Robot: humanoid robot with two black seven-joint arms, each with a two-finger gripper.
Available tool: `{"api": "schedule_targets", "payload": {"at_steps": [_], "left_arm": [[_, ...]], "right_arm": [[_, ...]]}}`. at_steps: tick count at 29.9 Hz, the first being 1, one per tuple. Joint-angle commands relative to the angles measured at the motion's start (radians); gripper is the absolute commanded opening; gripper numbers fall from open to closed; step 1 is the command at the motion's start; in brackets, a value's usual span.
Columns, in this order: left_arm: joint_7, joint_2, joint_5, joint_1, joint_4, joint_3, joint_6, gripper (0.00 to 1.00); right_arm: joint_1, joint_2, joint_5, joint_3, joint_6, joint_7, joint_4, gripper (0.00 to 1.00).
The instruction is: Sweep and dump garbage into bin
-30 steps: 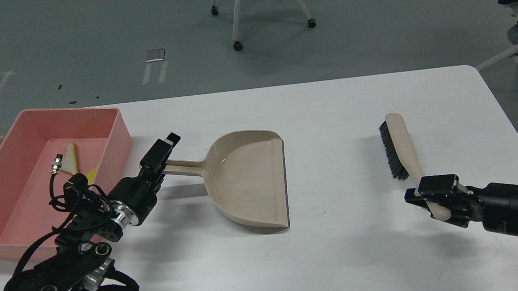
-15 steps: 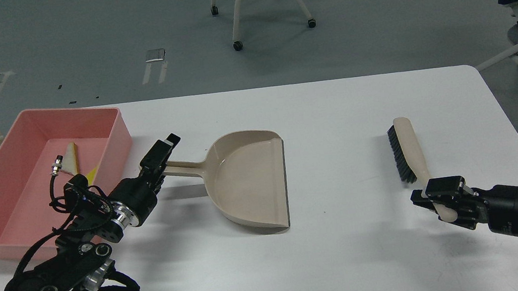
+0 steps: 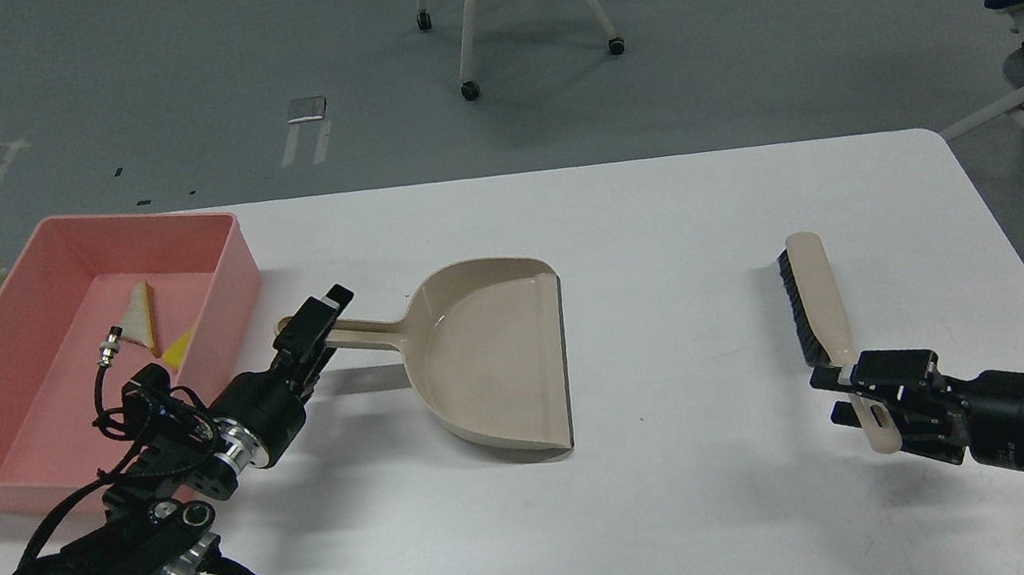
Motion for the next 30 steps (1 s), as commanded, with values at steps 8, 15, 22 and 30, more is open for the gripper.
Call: {"api": "schedule_targets", "payload": {"at_steps": [8,15,22,30], "left_arm": [[-0.01,0.055,-0.001,0.043,-0.056,-0.002,-0.026,1.0],[-0.021,0.092,-0.003,0.069,-0.069,-0.006,-0.031,1.0],[-0.03,0.178,-0.008,0.104,-0.15,-0.015,-0.082,1.0],[-0.059,0.329,-0.011,0.167,-0.314,-0.045,-0.161,1.0]], "right_arm": [[-0.004,-0.029,0.005,0.002,0.0,0.002,0.006,0.92],[-0.002,-0.07,0.004,0.005,0.0,0.005,0.003,0.93],[-0.002,-0.148,0.005,0.008,0.0,0.011,0.006,0.94],[-0.002,-0.262,0.008,0.069,0.0,0.035,0.003,0.94]]}}
